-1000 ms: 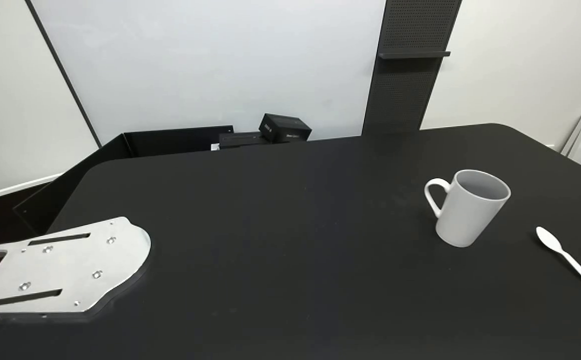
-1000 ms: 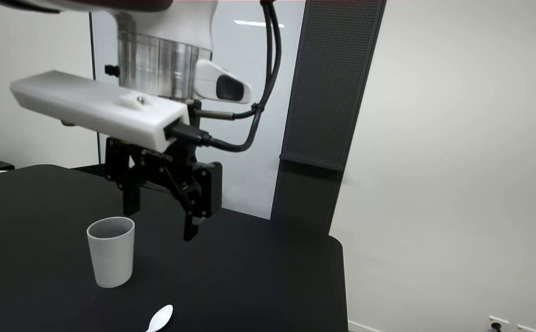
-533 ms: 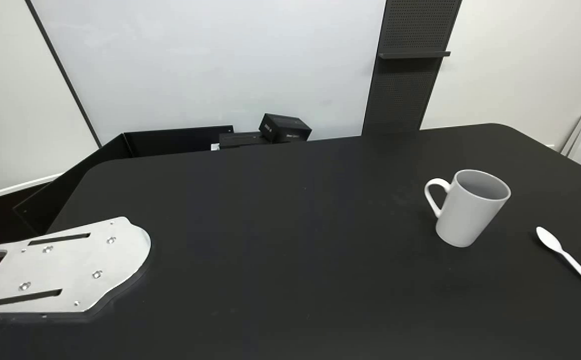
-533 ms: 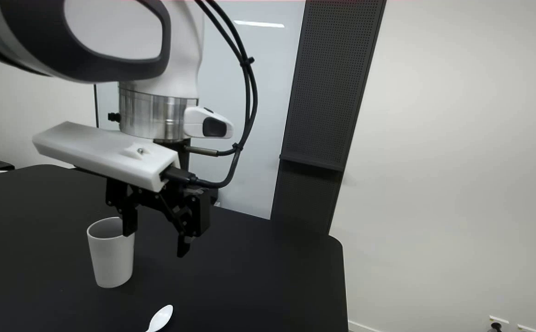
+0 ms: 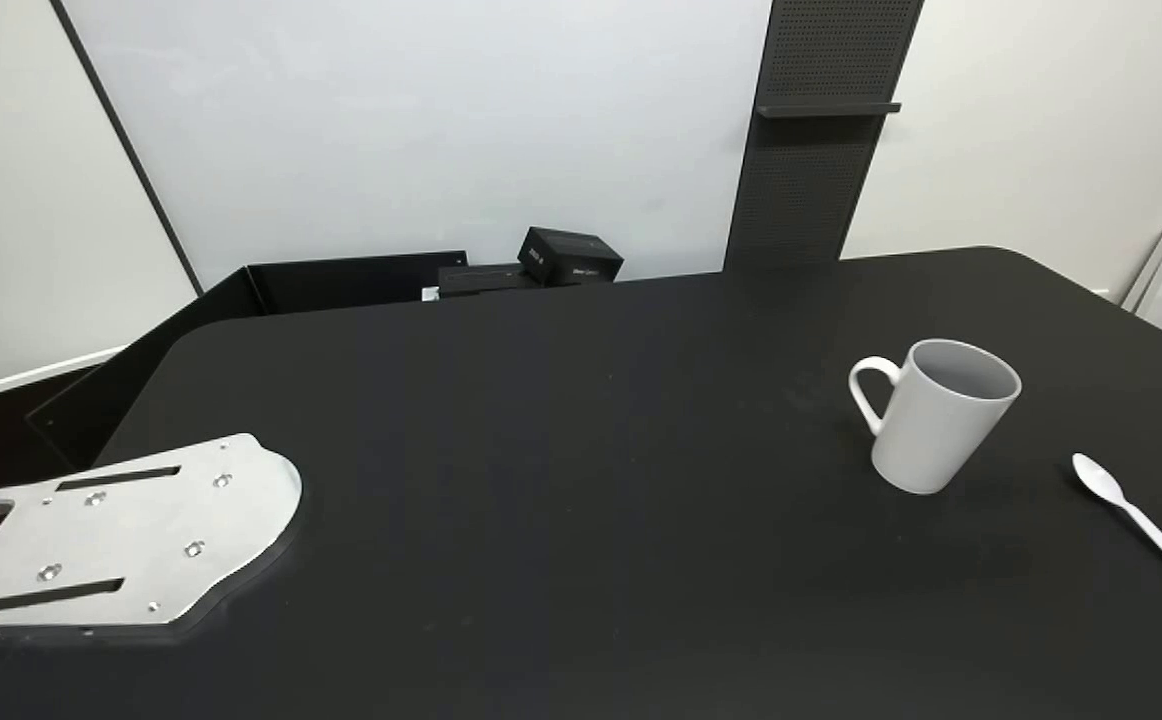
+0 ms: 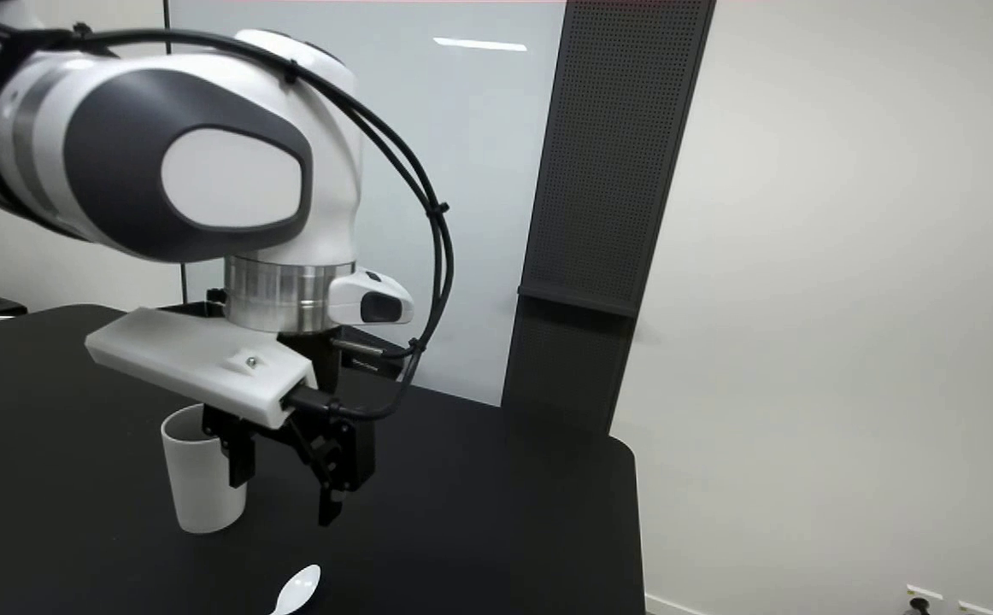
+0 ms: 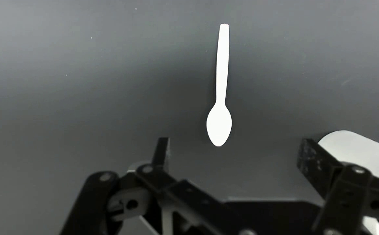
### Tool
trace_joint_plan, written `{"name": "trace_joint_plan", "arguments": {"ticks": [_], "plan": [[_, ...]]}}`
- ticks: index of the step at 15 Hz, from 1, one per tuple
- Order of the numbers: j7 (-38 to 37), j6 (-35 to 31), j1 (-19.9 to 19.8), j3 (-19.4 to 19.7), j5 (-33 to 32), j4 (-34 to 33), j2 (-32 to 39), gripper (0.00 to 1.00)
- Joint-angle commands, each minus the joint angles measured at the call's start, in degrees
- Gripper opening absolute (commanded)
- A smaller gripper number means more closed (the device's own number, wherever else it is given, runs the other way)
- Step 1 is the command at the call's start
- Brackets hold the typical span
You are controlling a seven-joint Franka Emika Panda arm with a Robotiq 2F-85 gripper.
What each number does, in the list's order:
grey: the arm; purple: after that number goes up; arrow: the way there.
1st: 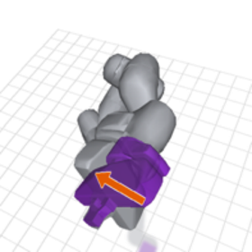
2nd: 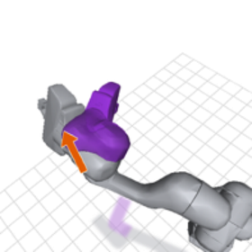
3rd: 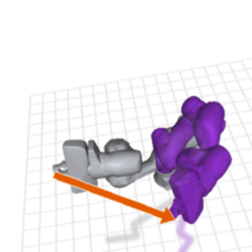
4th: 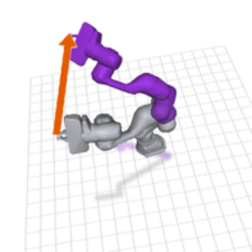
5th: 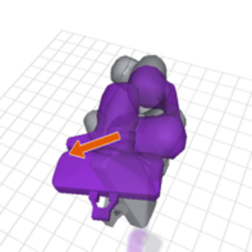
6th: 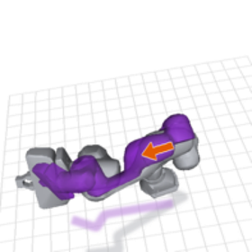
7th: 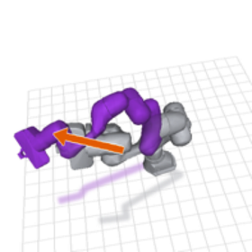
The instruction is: Put the white spoon in the white mug cup
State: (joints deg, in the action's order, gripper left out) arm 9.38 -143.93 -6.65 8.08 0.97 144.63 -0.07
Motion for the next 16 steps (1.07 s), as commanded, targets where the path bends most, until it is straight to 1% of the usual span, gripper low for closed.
{"name": "trace_joint_plan", "arguments": {"ticks": [1, 6, 9, 16], "plan": [[-4.8, -0.2, -0.2, -0.4, -1.2, -1.4, 2.9, 1.00], [-4.5, -1.2, -1.0, 0.2, -0.4, 1.6, 2.6, 1.00], [-3.0, -1.3, -1.9, 0.7, 0.8, 3.6, 2.2, 1.00], [1.7, -6.5, -3.1, 0.9, 3.5, 8.1, 2.1, 1.00]]}}
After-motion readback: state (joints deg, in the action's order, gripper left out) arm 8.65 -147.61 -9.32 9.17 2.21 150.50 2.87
